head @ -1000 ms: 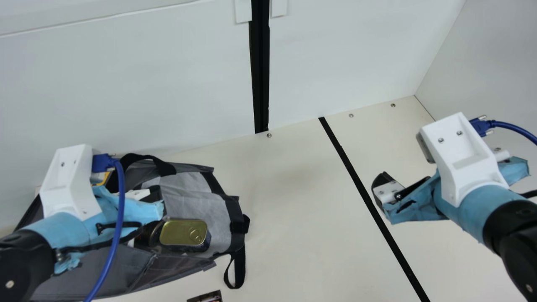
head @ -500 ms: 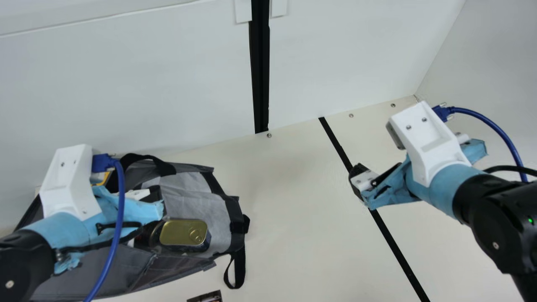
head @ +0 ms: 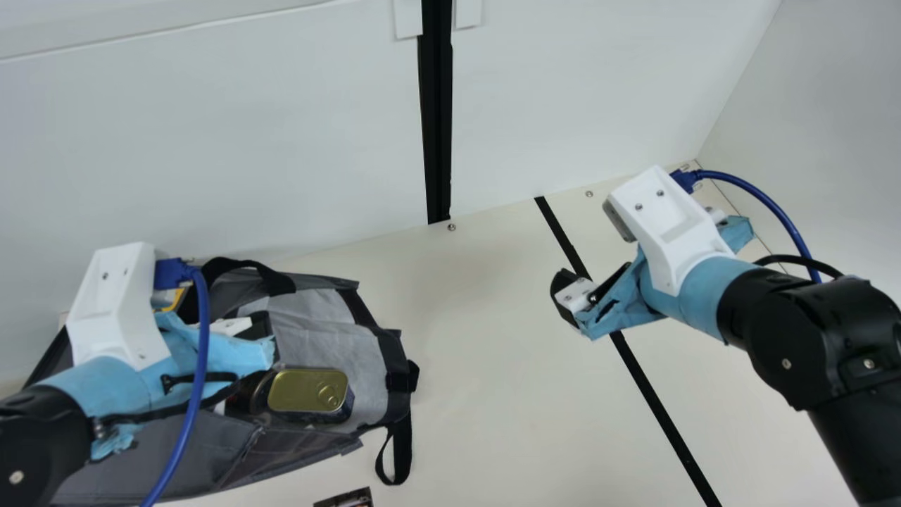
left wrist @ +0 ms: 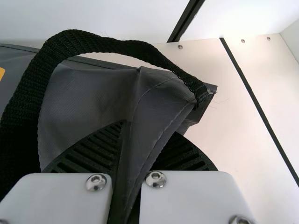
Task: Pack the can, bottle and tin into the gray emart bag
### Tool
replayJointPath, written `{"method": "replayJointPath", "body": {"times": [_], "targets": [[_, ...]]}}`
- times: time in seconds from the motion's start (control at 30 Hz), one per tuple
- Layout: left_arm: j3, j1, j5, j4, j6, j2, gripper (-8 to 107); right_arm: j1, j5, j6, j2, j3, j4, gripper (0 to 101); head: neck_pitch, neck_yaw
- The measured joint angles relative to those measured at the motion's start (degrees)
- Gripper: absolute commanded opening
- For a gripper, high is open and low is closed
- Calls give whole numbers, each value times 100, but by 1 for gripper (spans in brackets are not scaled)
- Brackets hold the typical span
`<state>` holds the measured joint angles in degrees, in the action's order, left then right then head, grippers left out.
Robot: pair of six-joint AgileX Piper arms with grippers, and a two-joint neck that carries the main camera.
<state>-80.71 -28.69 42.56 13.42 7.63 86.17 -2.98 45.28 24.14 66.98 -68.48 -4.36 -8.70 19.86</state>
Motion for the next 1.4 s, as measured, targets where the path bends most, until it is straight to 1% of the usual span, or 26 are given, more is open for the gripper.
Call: {"method": "replayJointPath", "body": {"times": [0.2,0.67,0.93,1.4], "targets": [[0,0,0,0,0,0,10,-53,-213,545,199,28,-480,91,0,0],[0,0,0,0,0,0,10,-84,-504,1808,736,74,-1690,91,0,9],[0,0,0,0,0,0,10,-84,-534,2500,1068,48,-2355,91,0,0],[0,0,0,0,0,0,10,-27,-626,3440,1619,90,-3277,91,0,9]]}}
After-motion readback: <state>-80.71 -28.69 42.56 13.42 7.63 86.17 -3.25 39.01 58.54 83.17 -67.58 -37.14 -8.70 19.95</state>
